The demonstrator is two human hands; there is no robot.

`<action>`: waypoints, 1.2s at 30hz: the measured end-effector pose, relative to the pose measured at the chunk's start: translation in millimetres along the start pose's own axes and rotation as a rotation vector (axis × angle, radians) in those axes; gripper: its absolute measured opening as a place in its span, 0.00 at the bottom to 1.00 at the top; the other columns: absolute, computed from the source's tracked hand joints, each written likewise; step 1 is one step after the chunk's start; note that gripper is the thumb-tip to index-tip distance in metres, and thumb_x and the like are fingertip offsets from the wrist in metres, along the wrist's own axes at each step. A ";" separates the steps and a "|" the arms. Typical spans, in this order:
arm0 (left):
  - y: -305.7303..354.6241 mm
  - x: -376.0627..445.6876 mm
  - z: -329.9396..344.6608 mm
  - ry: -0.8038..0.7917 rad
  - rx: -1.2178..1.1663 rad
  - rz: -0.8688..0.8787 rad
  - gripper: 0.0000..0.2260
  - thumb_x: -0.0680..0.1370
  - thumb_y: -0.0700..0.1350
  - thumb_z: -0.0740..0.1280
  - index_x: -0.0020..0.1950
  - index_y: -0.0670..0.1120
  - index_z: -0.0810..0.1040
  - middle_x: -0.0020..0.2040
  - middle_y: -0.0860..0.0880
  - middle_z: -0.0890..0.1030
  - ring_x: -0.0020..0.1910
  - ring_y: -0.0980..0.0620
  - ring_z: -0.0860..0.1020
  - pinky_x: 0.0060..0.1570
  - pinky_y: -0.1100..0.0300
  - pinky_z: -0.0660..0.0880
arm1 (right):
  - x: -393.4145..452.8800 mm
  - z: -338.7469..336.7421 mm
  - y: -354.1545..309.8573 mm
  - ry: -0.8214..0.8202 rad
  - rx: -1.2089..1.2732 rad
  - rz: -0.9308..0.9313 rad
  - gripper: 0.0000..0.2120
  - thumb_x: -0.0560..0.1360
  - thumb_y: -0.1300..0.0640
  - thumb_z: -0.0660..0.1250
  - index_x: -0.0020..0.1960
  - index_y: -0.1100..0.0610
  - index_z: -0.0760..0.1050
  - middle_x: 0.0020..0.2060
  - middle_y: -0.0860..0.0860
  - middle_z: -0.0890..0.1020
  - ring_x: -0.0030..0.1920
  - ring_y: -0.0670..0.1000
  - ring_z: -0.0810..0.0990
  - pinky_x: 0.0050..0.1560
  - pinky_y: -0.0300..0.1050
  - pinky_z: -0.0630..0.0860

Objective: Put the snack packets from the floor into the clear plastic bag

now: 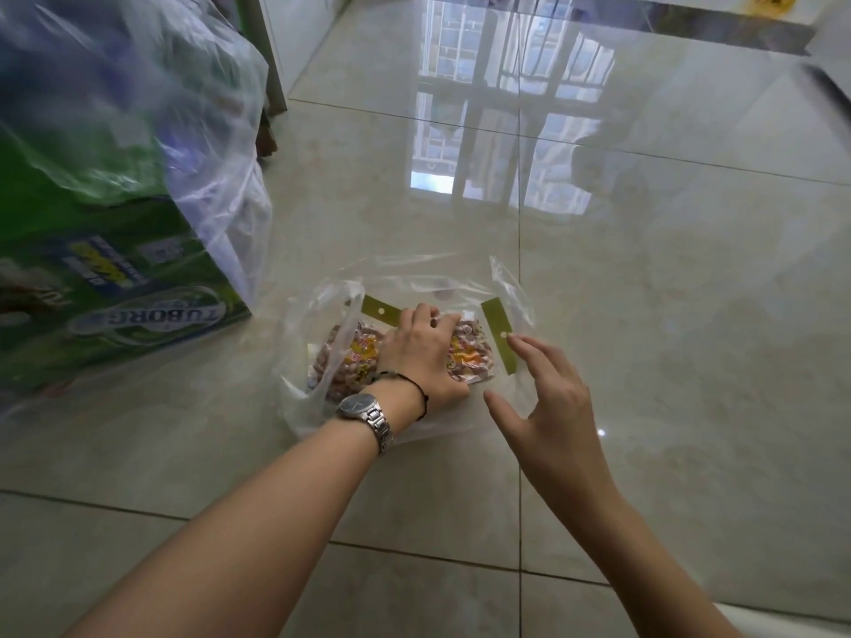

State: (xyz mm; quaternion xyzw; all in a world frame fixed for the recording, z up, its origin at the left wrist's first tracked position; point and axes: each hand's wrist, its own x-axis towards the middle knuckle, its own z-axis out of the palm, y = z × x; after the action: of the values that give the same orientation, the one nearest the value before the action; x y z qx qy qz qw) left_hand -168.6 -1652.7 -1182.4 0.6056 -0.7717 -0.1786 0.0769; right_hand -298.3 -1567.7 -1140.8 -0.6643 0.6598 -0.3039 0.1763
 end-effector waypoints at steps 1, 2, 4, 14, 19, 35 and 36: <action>-0.4 1.6 0.8 0.002 -0.001 0.000 0.37 0.64 0.59 0.72 0.70 0.52 0.63 0.65 0.45 0.67 0.64 0.46 0.65 0.61 0.51 0.69 | -0.3 -0.5 0.9 -0.001 0.000 0.000 0.26 0.69 0.58 0.72 0.66 0.58 0.70 0.61 0.52 0.76 0.62 0.52 0.74 0.64 0.58 0.71; -0.8 2.6 1.5 0.003 -0.001 0.000 0.37 0.64 0.59 0.72 0.70 0.52 0.63 0.65 0.45 0.67 0.64 0.46 0.65 0.61 0.51 0.69 | -0.4 -0.9 1.9 -0.002 -0.003 0.000 0.26 0.69 0.58 0.72 0.66 0.58 0.70 0.61 0.52 0.76 0.61 0.51 0.74 0.64 0.57 0.71; -2.9 2.7 2.9 -0.008 -0.006 -0.014 0.36 0.65 0.58 0.71 0.69 0.52 0.63 0.66 0.45 0.67 0.64 0.45 0.65 0.61 0.50 0.69 | -1.0 -2.3 3.2 -0.003 -0.010 0.003 0.27 0.69 0.58 0.72 0.66 0.58 0.69 0.61 0.52 0.76 0.61 0.51 0.74 0.64 0.57 0.71; -15.6 -4.6 7.1 -0.076 0.006 -0.050 0.38 0.66 0.62 0.70 0.71 0.52 0.61 0.70 0.45 0.64 0.68 0.45 0.63 0.65 0.49 0.66 | 0.7 -4.3 2.0 -0.008 -0.018 0.011 0.28 0.69 0.58 0.72 0.67 0.56 0.68 0.62 0.52 0.75 0.62 0.51 0.72 0.65 0.56 0.70; -14.8 -6.5 5.0 -0.127 -0.013 -0.073 0.41 0.65 0.63 0.70 0.72 0.53 0.58 0.73 0.46 0.60 0.72 0.45 0.59 0.68 0.48 0.62 | 0.0 -6.2 2.3 -0.010 0.000 0.014 0.28 0.69 0.58 0.72 0.67 0.56 0.68 0.61 0.52 0.75 0.63 0.51 0.73 0.65 0.58 0.69; -19.1 -25.6 -43.7 -0.085 -0.124 -0.031 0.33 0.68 0.56 0.72 0.69 0.48 0.66 0.67 0.45 0.69 0.67 0.46 0.66 0.66 0.50 0.67 | -3.0 -21.0 -13.3 -0.051 0.032 0.080 0.26 0.69 0.57 0.72 0.66 0.55 0.69 0.60 0.53 0.75 0.60 0.50 0.73 0.63 0.48 0.70; -20.1 -28.0 -48.8 -0.069 -0.146 -0.004 0.31 0.68 0.55 0.72 0.68 0.48 0.67 0.66 0.46 0.71 0.66 0.46 0.67 0.65 0.50 0.69 | -1.3 -24.8 -13.9 -0.052 0.041 0.082 0.26 0.69 0.56 0.72 0.66 0.55 0.70 0.60 0.53 0.75 0.59 0.49 0.72 0.61 0.43 0.68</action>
State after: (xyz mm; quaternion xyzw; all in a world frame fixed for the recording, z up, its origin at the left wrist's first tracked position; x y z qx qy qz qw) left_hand -126.9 -1638.7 -1141.9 0.5935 -0.7574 -0.2555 0.0939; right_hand -303.3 -1561.3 -1113.5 -0.6406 0.6753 -0.2925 0.2190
